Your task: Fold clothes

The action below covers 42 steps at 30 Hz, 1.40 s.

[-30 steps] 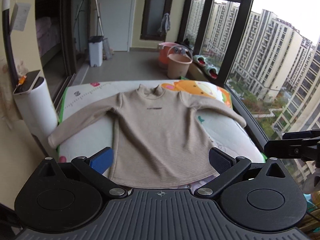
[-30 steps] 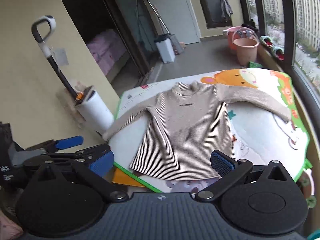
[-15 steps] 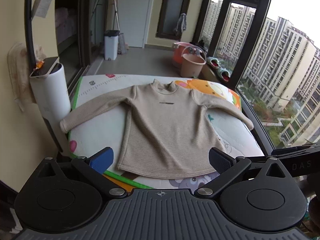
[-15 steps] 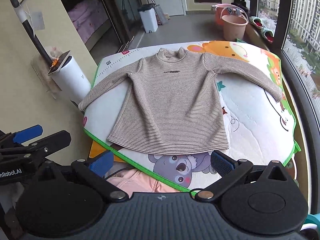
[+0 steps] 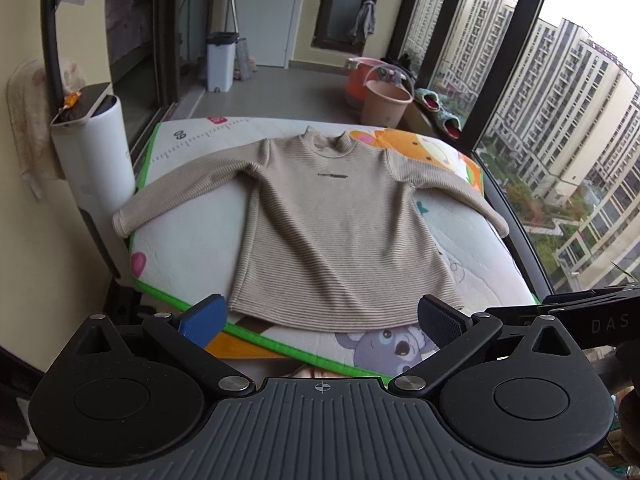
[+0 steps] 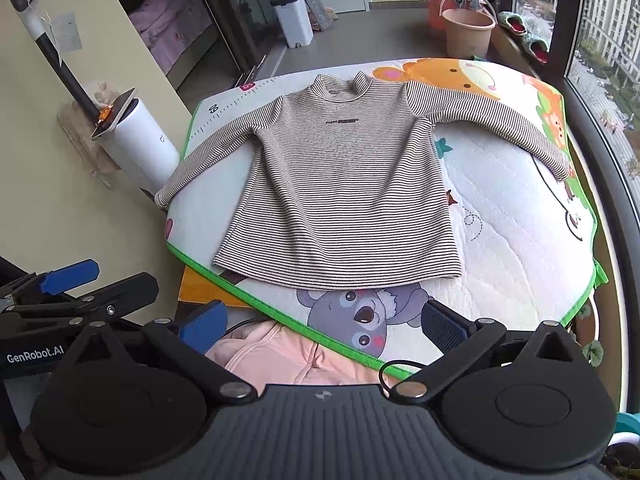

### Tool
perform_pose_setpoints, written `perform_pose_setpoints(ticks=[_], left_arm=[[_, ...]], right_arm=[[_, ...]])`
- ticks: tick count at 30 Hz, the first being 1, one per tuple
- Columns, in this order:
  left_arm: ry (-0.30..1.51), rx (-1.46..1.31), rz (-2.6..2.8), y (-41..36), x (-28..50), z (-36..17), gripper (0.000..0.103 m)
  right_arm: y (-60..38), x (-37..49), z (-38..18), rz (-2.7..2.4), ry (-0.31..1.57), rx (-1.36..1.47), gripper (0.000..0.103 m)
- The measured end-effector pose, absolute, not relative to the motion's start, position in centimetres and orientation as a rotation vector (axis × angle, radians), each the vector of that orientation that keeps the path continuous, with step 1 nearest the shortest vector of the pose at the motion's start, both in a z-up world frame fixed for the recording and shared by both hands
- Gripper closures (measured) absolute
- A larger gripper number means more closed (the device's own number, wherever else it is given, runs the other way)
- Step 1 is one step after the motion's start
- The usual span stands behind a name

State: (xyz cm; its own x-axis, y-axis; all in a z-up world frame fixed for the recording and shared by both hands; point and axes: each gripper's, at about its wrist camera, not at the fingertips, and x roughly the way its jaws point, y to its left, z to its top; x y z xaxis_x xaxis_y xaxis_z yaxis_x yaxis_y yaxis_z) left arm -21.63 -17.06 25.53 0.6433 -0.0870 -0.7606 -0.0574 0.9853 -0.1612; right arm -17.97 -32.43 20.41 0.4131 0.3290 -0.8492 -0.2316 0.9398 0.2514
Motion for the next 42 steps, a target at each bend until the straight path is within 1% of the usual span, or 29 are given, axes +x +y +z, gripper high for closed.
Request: perform_pose_setpoints(ticks=[17,42], left_arm=[[0.945,-0.168,-0.010,-17.8,-20.9,23.5,0.000],[0.953,-0.182,-0.018,-17.9,-20.9,23.2,0.000]], right_arm=[[-32.3,-17.7,19.5,0.365,1.132,0.093,0.000],[-31.5,-17.5,18.7,0.367,1.164,0.082,0.000]])
